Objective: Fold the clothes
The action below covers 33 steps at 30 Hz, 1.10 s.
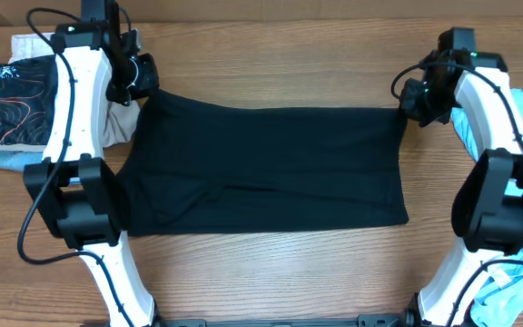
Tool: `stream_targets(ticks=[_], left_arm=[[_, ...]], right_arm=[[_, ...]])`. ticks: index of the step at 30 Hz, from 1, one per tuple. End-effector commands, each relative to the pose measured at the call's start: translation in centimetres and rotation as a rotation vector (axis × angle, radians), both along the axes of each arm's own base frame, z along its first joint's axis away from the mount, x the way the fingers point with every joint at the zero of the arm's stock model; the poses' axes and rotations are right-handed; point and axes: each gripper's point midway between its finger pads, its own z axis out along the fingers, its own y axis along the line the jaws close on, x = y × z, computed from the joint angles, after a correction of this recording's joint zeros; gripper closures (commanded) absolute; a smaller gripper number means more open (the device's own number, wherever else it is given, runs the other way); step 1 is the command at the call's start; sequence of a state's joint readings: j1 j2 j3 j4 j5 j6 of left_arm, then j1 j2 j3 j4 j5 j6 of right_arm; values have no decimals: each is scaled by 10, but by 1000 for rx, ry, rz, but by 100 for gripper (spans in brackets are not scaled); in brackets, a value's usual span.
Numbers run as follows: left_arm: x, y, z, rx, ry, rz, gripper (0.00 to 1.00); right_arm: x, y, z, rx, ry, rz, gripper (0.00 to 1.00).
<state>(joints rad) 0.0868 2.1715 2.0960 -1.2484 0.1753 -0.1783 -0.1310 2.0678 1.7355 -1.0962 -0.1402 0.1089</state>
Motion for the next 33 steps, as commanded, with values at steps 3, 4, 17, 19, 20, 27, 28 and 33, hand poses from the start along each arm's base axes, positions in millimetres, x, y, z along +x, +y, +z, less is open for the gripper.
stream_targets(ticks=[3,4,17,19,20,27,28,33], left_arm=[[-16,10,9,45,43,29,96],[-20,9,8,44,60,28,96],[-94,10,5,61,364,12,96],[-105,14,6,88,412,11,96],[-107,16,4,102,420,11,96],[-119,10,-7,84,479,-2,96],[-124,8,-11,82,499,-16,96],[-146,-1,-31,86,597,-58,96]], right_arm=[[-11,-9,25,-41,4,-23,95],[-16,-9,26,-39,19,-23,95],[-86,-6,25,-45,299,-20,91],[-94,-9,25,-62,332,-19,90],[-98,-8,25,-60,350,-18,90],[-123,-4,18,-47,451,-10,90],[-126,-3,16,-46,463,-8,90],[-133,2,12,-26,490,-3,90]])
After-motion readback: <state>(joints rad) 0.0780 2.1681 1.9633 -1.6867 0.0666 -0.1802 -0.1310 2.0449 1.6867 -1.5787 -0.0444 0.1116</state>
